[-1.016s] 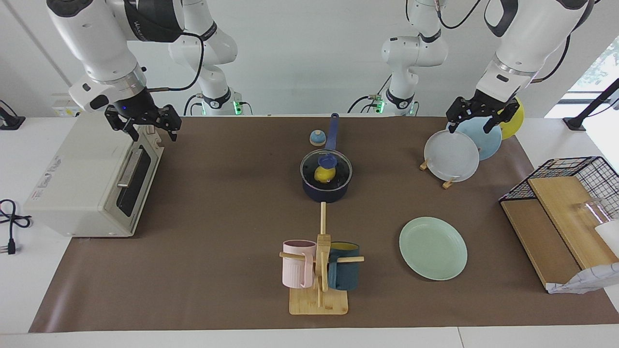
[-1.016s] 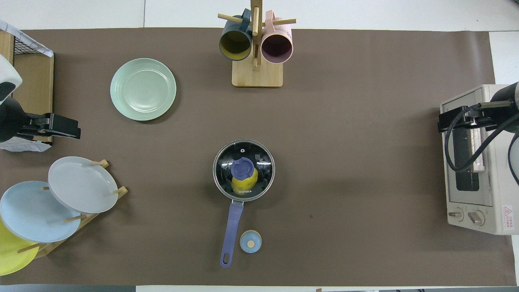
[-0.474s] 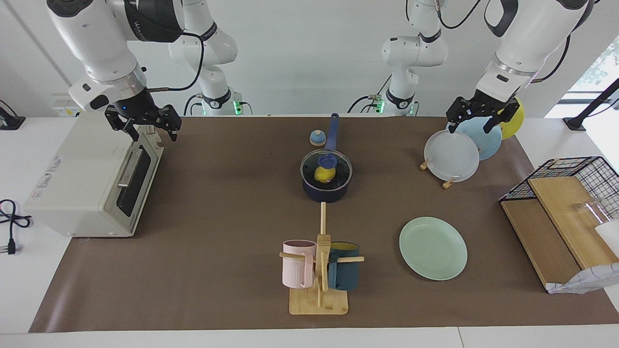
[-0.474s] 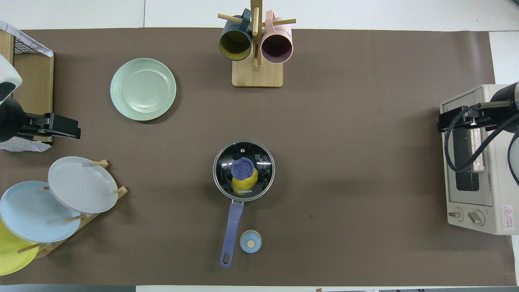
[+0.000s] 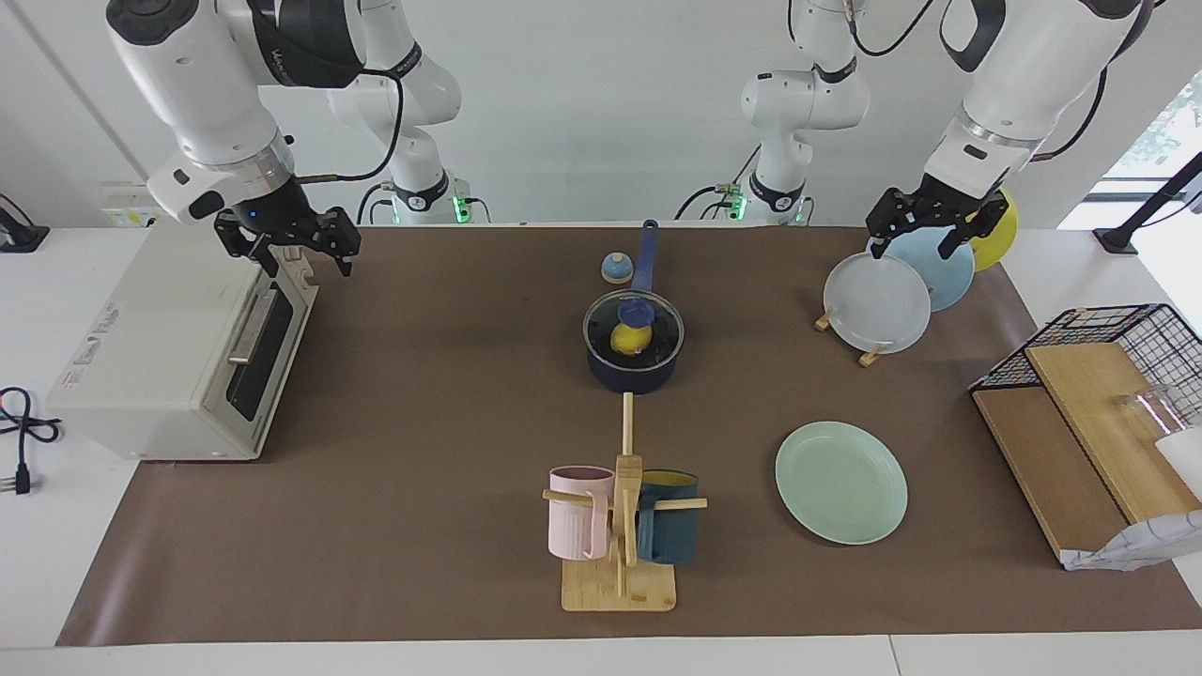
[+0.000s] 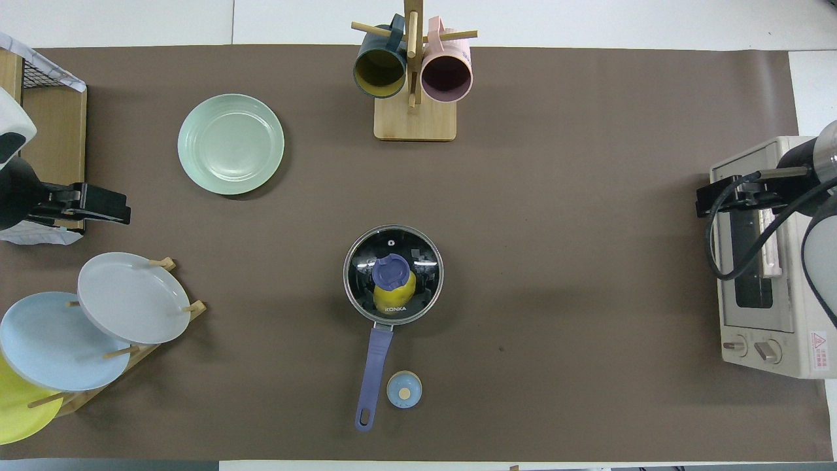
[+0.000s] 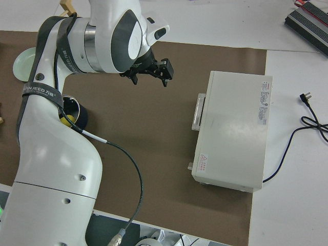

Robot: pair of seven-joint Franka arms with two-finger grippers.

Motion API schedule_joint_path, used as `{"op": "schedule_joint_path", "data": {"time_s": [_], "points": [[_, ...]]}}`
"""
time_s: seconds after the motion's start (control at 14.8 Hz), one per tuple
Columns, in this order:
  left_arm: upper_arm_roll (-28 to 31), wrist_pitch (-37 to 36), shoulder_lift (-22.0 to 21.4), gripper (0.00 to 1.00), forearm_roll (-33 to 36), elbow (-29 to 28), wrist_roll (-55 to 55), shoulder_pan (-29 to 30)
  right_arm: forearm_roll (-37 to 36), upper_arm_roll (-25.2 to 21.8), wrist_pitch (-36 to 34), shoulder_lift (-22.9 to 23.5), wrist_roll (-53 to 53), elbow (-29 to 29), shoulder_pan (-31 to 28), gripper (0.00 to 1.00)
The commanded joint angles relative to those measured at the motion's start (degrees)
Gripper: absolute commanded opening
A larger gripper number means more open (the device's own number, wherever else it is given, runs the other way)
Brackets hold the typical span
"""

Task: Transfer potato from pot to plate

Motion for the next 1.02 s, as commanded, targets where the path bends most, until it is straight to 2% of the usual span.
{"op": "schedule_joint_path", "data": {"time_s": [0.0,0.14,0.41,0.68,0.81,0.95], "points": [[-0.35,-0.21,-0.73,1.0,0.87,-0.69,-0.67,0.24,2.82,1.14,0.99,1.62,-0.83,1.82,0.96,1.0],[-0.35,-0.29,-0.73,1.0,0.87,-0.69,-0.67,0.24,2.93,1.5,-1.38,4.51,4.5,6.56,5.43,1.0],[-0.35,-0.65,-0.73,1.0,0.87,-0.69,-0.75,0.24,2.84,1.59,-0.51,9.87,18.9,10.44,16.85,1.0],[-0.44,-0.65,-0.82,1.0,0.87,-0.78,-0.76,0.16,2.23,1.59,2.12,18.4,31.83,17.91,27.06,1.0],[-0.44,-0.47,-0.82,1.0,0.79,-0.78,-0.67,0.16,2.14,1.59,7.03,20.43,35.81,17.66,29.96,1.0],[-0.44,-0.47,-0.82,1.0,0.79,-0.78,-0.58,0.16,0.74,1.5,8.46,24.2,38.01,17.92,34.87,1.0]]}}
